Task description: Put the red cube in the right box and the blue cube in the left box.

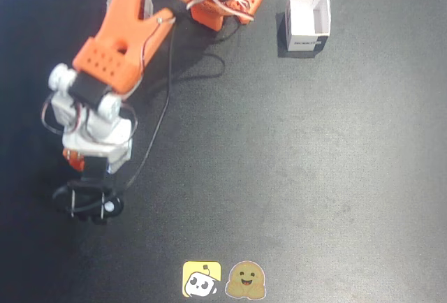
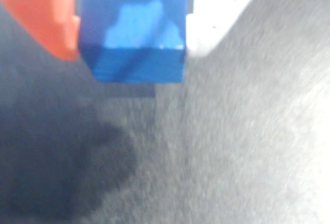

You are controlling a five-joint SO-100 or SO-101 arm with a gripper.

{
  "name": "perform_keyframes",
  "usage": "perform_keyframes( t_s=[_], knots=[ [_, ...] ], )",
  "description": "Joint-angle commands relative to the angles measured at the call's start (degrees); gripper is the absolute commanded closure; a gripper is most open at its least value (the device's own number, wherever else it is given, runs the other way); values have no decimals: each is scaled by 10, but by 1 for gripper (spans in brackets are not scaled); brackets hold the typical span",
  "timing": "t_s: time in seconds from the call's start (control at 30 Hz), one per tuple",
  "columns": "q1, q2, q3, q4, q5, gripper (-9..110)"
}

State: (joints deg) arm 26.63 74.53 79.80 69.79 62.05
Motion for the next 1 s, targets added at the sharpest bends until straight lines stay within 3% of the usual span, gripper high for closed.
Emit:
perform_keyframes(
  t_s=[0.0,0.43,0.97],
  knots=[
    [-2,76,31,-2,21,93],
    [-83,250,178,24,76,93],
    [-364,405,243,120,185,93]
  ],
)
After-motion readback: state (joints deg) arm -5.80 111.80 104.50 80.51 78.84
